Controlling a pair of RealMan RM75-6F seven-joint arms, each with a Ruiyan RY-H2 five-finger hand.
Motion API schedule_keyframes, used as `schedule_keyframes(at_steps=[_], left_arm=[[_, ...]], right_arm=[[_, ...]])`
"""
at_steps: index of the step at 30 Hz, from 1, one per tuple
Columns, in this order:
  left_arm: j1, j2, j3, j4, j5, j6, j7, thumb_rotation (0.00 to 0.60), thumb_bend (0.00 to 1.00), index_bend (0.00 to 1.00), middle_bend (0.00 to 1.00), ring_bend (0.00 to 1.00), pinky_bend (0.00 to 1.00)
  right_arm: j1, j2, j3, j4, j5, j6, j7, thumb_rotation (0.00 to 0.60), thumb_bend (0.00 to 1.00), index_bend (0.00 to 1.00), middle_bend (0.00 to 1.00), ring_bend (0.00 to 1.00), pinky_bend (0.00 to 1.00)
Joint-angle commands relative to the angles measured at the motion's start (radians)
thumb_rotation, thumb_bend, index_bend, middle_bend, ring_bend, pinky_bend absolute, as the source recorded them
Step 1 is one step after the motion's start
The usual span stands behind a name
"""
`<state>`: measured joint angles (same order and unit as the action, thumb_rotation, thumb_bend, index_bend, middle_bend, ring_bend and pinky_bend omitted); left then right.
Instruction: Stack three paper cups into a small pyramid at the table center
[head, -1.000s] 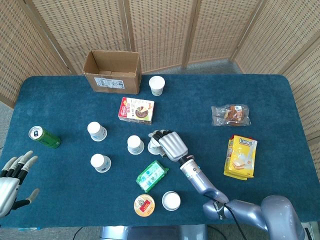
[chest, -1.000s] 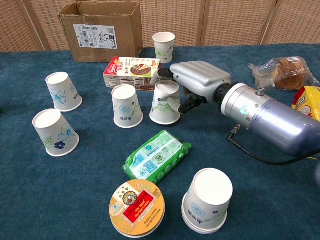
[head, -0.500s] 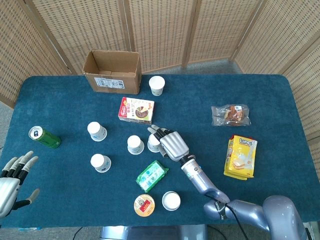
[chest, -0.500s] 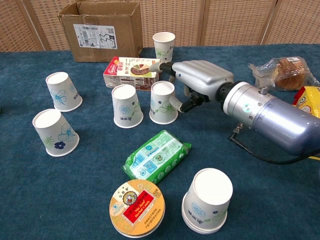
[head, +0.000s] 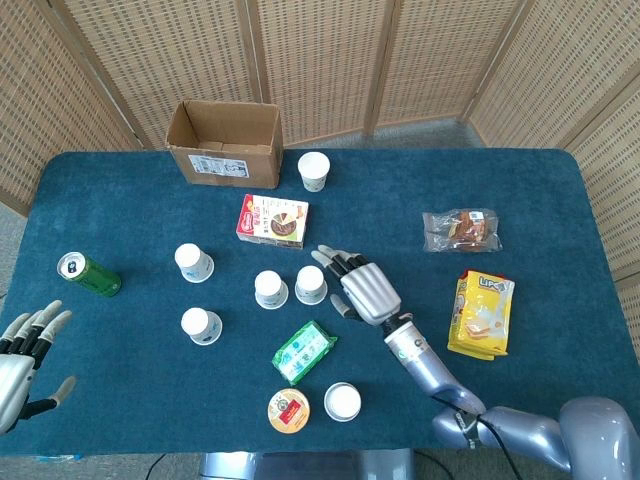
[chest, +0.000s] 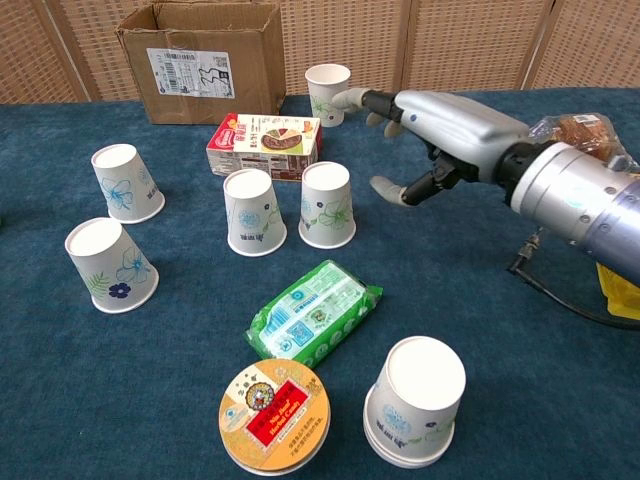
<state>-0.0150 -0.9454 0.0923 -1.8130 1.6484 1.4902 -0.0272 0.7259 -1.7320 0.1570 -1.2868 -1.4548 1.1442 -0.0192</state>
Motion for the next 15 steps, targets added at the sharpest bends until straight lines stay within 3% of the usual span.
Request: schedule_keyframes(at_steps=[1, 7, 15], left_arm=[[-0.001, 0.002, 0.0, 0.0, 0.001, 0.0, -0.004, 0.6, 0.37, 0.0, 0.0, 0.0, 0.0], [-0.001, 0.008, 0.004, 0.001, 0.011, 0.001, -0.017, 0.6, 0.37, 0.0, 0.0, 0.0, 0.0], [-0.004, 0.018, 0.0, 0.006, 0.002, -0.001, -0.043, 0.6, 0.37, 0.0, 0.0, 0.0, 0.0]], right_arm=[[-0.049, 0.07, -0.018, -0.034, -0.033, 0.064, 0.063, 0.6, 0.48, 0.06, 0.09, 0.11, 0.12], [-0.131, 0.183, -0.041, -0.071, -0.079, 0.181, 0.128, 0.6, 0.47, 0.1, 0.09, 0.11, 0.01], [-0.254, 0.322, -0.096, -0.043, -0.128, 0.317, 0.206, 0.6, 0.42, 0.1, 0.08, 0.1, 0.0]])
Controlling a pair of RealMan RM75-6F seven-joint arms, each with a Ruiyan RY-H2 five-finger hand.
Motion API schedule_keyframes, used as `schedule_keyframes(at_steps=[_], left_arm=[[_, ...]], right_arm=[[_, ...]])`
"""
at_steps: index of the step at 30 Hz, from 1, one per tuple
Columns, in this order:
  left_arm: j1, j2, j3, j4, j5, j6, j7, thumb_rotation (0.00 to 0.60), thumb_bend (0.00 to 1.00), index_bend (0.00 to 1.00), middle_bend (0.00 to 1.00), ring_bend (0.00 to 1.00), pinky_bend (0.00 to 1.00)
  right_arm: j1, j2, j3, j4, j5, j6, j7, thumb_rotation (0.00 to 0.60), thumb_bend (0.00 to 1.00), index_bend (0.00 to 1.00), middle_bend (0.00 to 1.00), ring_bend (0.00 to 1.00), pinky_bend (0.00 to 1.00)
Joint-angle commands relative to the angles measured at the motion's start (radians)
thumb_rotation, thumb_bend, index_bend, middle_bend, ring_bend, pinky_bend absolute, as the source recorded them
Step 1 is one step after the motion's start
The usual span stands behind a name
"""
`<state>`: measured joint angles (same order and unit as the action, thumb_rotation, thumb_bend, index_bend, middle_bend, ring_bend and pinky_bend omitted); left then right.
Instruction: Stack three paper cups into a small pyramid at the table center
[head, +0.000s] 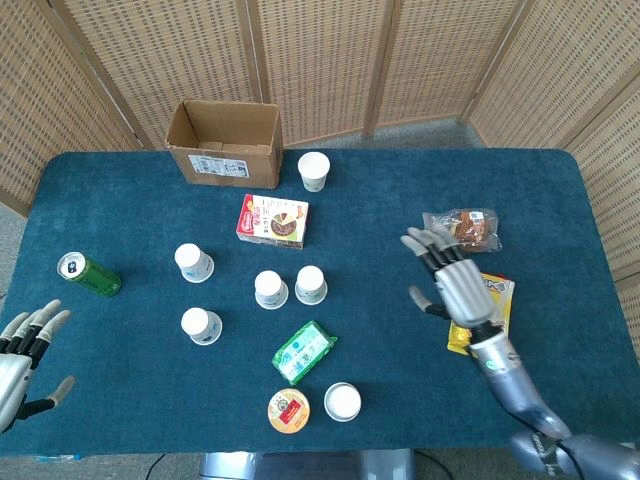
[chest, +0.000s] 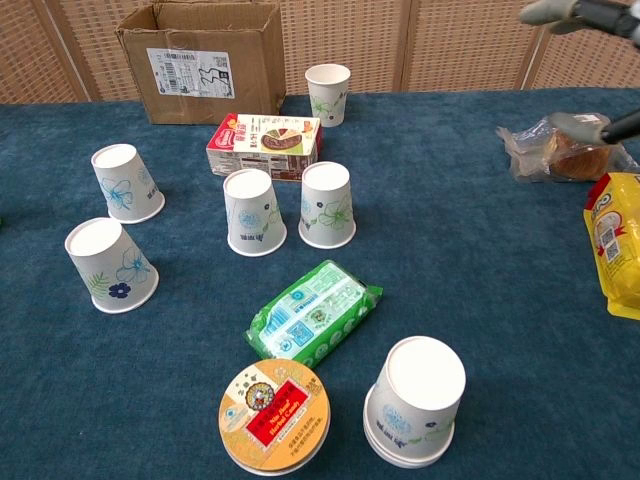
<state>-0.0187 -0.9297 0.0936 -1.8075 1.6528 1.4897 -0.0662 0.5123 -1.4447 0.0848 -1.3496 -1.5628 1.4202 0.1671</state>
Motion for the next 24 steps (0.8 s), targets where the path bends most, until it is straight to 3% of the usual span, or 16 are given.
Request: schedule_keyframes(at_steps=[1, 8, 14, 24], left_arm=[[-0.001, 0.004, -0.002, 0.001, -0.004, -0.001, -0.007, 0.6, 0.37, 0.0, 0.0, 0.0, 0.0], [0.0, 0.015, -0.004, -0.001, -0.007, 0.005, -0.024, 0.6, 0.37, 0.0, 0.0, 0.0, 0.0], [-0.01, 0.013, -0.002, 0.002, -0.016, -0.023, -0.012, 0.6, 0.37, 0.0, 0.0, 0.0, 0.0], [-0.055, -0.025, -0.008, -0.015, -0.023, -0.106, 0.067, 0.6, 0.36, 0.0, 0.0, 0.0, 0.0]], right_arm=[[-0.055, 0.046, -0.03, 0.027, -0.023, 0.053, 0.023, 0.6, 0.42, 0.1, 0.08, 0.09, 0.0], [-0.175, 0.133, -0.08, -0.02, 0.027, 0.084, 0.053, 0.6, 0.4, 0.09, 0.07, 0.07, 0.0], [-0.254, 0.155, -0.119, -0.03, 0.027, 0.111, 0.052, 0.6, 0.37, 0.09, 0.07, 0.05, 0.0], [-0.311, 0.183, -0.121, -0.013, 0.008, 0.139, 0.103, 0.6, 0.37, 0.09, 0.07, 0.05, 0.0]])
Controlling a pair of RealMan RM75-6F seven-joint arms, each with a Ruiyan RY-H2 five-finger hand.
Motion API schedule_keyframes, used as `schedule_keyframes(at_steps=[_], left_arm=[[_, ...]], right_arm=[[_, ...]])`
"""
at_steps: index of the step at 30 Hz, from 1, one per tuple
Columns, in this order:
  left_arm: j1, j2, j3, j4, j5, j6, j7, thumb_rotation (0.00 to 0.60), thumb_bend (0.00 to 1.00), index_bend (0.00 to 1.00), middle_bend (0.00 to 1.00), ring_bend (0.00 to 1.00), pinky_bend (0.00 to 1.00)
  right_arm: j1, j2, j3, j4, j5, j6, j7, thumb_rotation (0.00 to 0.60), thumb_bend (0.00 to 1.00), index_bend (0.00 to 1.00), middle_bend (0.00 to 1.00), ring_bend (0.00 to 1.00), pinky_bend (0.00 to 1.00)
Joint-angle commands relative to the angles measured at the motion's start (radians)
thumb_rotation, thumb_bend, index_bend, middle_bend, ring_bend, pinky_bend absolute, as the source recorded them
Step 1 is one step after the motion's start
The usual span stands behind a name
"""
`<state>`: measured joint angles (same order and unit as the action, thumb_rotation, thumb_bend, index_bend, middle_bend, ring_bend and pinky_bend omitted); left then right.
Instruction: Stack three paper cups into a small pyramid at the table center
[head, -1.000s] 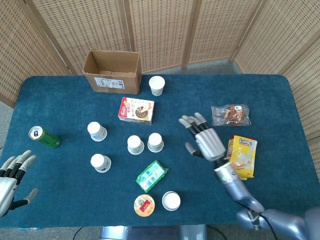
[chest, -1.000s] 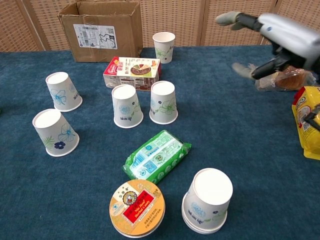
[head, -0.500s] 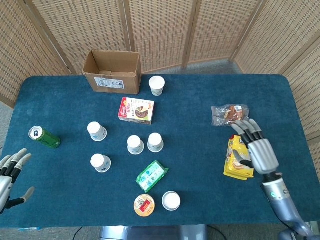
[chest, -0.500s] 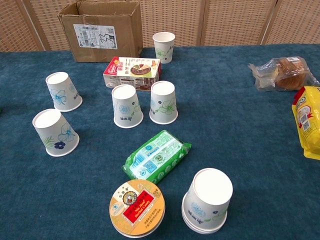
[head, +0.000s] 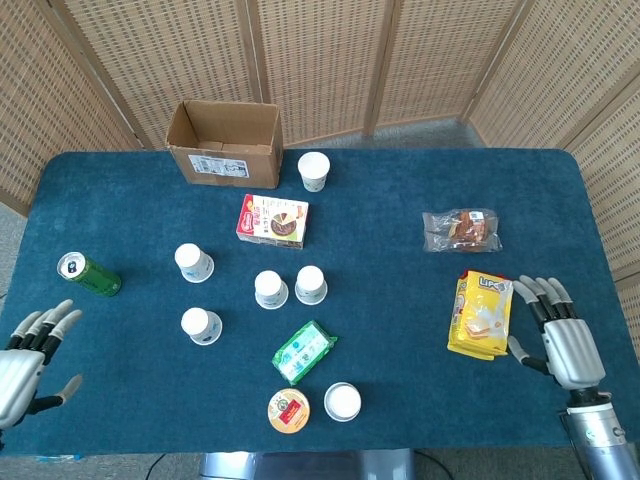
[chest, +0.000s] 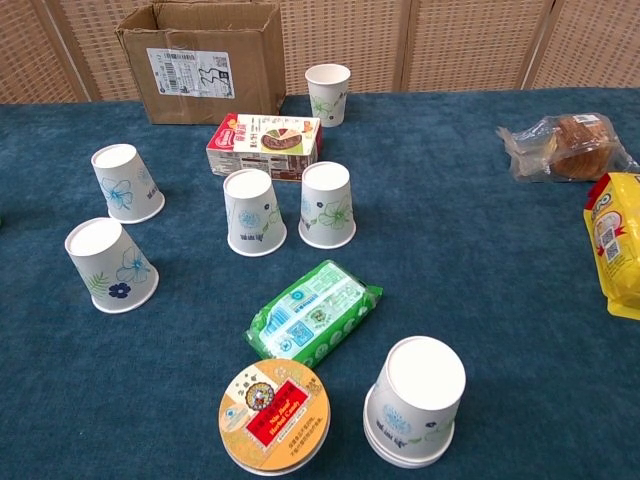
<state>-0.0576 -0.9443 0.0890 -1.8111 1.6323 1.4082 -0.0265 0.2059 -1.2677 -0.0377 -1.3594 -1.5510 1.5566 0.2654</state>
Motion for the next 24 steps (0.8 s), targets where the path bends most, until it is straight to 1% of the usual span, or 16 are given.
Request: schedule_keyframes(at_steps=[1, 4, 7, 11, 17, 24], left_arm=[[-0.025, -0.013, -0.004, -0.017, 0.0, -0.037, 0.036, 0.6, 0.35, 0.0, 0.0, 0.0, 0.0], [-0.051, -0.022, -0.012, -0.029, 0.002, -0.07, 0.067, 0.6, 0.32, 0.0, 0.0, 0.0, 0.0], [-0.078, -0.035, -0.027, -0.053, -0.029, -0.114, 0.127, 0.6, 0.31, 0.0, 0.0, 0.0, 0.0], [-0.126, -0.065, -0.057, -0.089, -0.103, -0.191, 0.223, 0.6, 0.31, 0.0, 0.0, 0.0, 0.0], [-0.213, -0.112, -0.096, -0.118, -0.219, -0.314, 0.342, 0.6, 0.3, 0.0, 0.0, 0.0, 0.0], [-0.295, -0.188, -0.137, -0.132, -0.356, -0.378, 0.481, 0.6, 0.29, 0.0, 0.0, 0.0, 0.0]], right_arm=[[-0.008, 0.01, 0.003, -0.007, -0.006, 0.004, 0.007, 0.6, 0.38, 0.09, 0.07, 0.05, 0.0], [-0.019, 0.024, 0.008, -0.019, -0.013, 0.015, 0.009, 0.6, 0.37, 0.09, 0.07, 0.04, 0.0], [-0.029, 0.046, 0.018, -0.044, -0.007, 0.019, 0.02, 0.6, 0.37, 0.09, 0.07, 0.04, 0.0], [-0.037, 0.073, 0.033, -0.067, -0.003, 0.021, 0.056, 0.6, 0.37, 0.09, 0.07, 0.04, 0.0], [-0.046, 0.088, 0.044, -0.083, -0.011, 0.022, 0.09, 0.6, 0.37, 0.09, 0.07, 0.04, 0.0], [-0.052, 0.096, 0.055, -0.091, -0.022, 0.021, 0.111, 0.6, 0.38, 0.09, 0.07, 0.04, 0.0]])
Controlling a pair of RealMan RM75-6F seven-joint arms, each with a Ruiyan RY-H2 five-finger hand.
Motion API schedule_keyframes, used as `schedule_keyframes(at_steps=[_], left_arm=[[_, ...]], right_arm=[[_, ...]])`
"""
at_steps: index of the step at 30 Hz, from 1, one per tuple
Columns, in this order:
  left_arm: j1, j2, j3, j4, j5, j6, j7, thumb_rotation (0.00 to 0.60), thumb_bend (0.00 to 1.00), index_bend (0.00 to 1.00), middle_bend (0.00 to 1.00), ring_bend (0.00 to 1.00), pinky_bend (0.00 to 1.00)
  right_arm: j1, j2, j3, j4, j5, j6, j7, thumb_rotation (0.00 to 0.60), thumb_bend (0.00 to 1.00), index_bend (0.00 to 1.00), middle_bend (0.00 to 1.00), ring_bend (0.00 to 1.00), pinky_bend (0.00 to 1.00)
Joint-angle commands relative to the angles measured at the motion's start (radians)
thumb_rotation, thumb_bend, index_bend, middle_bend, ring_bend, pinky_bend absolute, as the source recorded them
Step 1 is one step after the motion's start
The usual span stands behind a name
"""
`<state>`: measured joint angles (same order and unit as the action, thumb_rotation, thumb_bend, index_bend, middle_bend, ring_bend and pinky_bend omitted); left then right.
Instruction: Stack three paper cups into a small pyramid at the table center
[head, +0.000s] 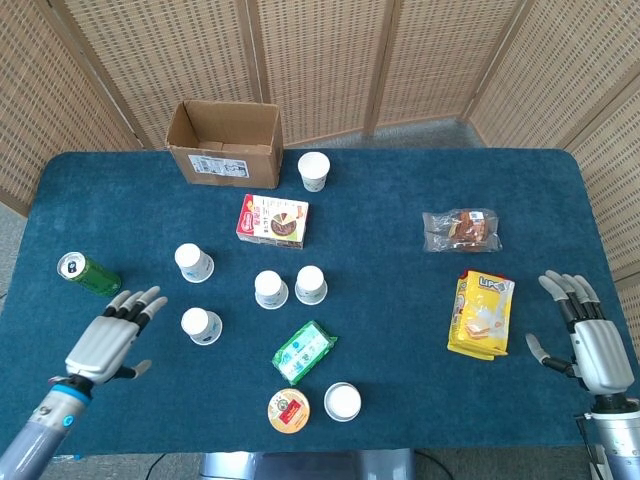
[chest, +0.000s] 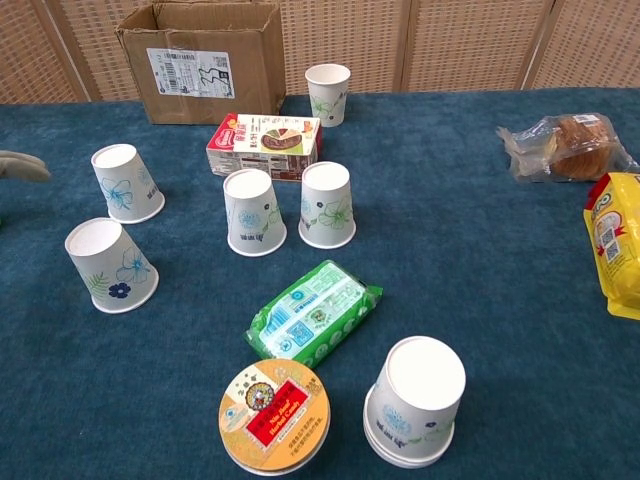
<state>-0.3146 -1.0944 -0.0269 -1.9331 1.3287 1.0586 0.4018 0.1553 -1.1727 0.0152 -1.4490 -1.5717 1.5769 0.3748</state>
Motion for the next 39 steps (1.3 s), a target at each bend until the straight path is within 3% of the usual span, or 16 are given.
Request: schedule_keyframes(at_steps=[1, 13, 18, 21, 26, 39], left_arm=[[-0.046, -0.048, -0.025, -0.01, -0.071, -0.031, 0.07, 0.6, 0.29, 0.0, 0.0, 0.0, 0.0], [-0.114, -0.156, -0.029, -0.003, -0.233, 0.007, 0.254, 0.6, 0.29, 0.0, 0.0, 0.0, 0.0], [-0.13, -0.199, -0.026, 0.021, -0.253, 0.042, 0.295, 0.6, 0.29, 0.02, 0.0, 0.0, 0.13], [-0.134, -0.228, -0.025, 0.038, -0.26, 0.072, 0.32, 0.6, 0.29, 0.06, 0.03, 0.07, 0.21], [-0.147, -0.272, -0.021, 0.065, -0.281, 0.091, 0.346, 0.6, 0.3, 0.09, 0.17, 0.22, 0.36], [-0.164, -0.341, -0.012, 0.123, -0.284, 0.127, 0.354, 0.6, 0.35, 0.25, 0.34, 0.38, 0.48]], right_arm=[[-0.002, 0.001, 0.003, -0.003, -0.003, 0.002, 0.004, 0.6, 0.38, 0.09, 0.07, 0.04, 0.0], [-0.008, 0.004, 0.017, -0.006, -0.012, -0.006, 0.025, 0.6, 0.39, 0.09, 0.07, 0.04, 0.0], [-0.011, 0.003, 0.019, -0.006, -0.016, -0.01, 0.028, 0.6, 0.39, 0.09, 0.07, 0.04, 0.0], [-0.011, 0.004, 0.021, -0.006, -0.017, -0.015, 0.031, 0.6, 0.39, 0.09, 0.07, 0.04, 0.0], [-0.013, 0.004, 0.024, -0.01, -0.024, -0.012, 0.031, 0.6, 0.39, 0.09, 0.07, 0.04, 0.0], [-0.016, 0.003, 0.03, -0.008, -0.032, -0.014, 0.038, 0.6, 0.39, 0.09, 0.08, 0.04, 0.0]])
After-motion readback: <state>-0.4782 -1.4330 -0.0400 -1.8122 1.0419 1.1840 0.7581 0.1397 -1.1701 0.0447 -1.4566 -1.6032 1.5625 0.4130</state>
